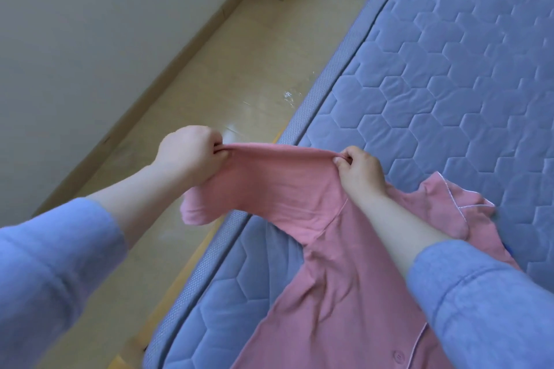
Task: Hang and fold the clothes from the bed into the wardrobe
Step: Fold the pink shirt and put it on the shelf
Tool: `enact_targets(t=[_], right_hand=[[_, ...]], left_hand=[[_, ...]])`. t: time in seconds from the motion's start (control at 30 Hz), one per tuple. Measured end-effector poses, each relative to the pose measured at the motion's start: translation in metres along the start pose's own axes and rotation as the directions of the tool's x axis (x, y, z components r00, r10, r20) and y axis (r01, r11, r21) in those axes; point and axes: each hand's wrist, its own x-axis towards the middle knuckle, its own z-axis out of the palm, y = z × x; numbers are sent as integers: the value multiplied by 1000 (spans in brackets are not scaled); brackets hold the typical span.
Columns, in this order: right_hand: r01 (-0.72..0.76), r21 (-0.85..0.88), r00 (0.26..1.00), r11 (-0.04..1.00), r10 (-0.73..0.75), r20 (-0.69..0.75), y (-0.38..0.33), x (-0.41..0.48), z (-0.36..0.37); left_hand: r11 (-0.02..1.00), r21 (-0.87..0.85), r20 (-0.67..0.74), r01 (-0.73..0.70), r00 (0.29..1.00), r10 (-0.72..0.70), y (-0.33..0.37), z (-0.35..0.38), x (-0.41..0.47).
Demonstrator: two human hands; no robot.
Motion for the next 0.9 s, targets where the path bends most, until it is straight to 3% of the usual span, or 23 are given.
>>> enact_targets(t=[0.13,0.23,0.33,0.43,0.5,0.63,0.73,0.9], right_hand=[[-33,4,999,999,33,-23,3,1,11],[-55,16,998,998,55,-5,6,0,16],[-58,69,998,996,58,-1,-4,-13,15],[-20,156,981,988,49,-186,-15,-47,12],[-95,227,970,969,141,-198,-15,-75,15],[-474,286,880,833,451,147,-5,-103,32],[-576,473,817,667,452,359,-14,-99,46],[-655,659,755,369,357,550,-25,-85,44]], left_hand=[[996,85,258,22,965,-43,-20,9,2],[984,-110,369,139,925,-90,-36,10,-2],[821,-468,353,327,921,-166,-49,8,-3],[798,-530,292,286,945,-145,-52,8,-1],[804,-531,255,267,956,-148,-48,5,1],[807,-554,203,205,973,-108,-36,-14,2],[770,-605,219,204,972,-85,-25,-37,2],[582,-780,287,232,958,3,13,-70,2]])
